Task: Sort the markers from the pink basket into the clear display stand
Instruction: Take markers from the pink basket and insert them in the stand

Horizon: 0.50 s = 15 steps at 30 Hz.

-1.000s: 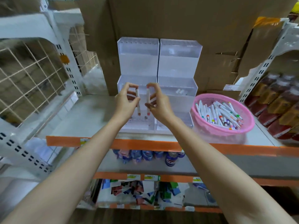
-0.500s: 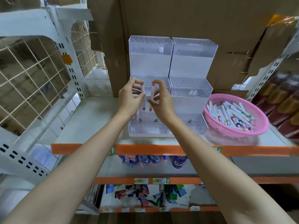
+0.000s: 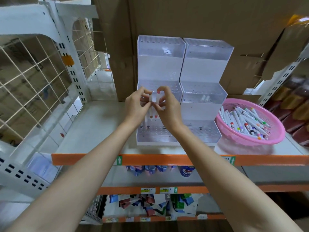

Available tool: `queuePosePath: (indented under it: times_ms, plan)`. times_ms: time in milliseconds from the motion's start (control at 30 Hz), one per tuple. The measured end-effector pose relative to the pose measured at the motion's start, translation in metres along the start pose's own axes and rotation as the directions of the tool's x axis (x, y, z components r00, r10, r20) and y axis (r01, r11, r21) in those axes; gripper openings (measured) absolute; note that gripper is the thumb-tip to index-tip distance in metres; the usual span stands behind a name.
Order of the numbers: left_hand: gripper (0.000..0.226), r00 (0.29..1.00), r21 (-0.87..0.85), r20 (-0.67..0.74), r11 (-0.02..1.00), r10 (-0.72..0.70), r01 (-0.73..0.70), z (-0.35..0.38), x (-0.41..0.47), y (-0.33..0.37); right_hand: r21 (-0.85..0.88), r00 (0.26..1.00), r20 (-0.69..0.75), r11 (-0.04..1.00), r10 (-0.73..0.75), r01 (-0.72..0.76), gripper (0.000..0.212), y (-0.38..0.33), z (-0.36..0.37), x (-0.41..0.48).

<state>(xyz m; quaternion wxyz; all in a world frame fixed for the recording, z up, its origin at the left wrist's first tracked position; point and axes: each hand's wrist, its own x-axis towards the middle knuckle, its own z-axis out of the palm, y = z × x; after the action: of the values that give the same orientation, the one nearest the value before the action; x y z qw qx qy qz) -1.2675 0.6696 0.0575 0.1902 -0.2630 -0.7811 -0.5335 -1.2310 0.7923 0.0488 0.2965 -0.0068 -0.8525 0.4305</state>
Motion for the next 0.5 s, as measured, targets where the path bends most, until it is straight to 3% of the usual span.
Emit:
queuePosePath:
  times_ms: [500]
  plan:
    - [0.021,0.985,0.166,0.070,0.971,0.160,-0.169,0.001,-0.004,-0.012,-0.230,0.999,0.028,0.973,-0.031,0.036,0.040,0.007,-0.003,-0.007]
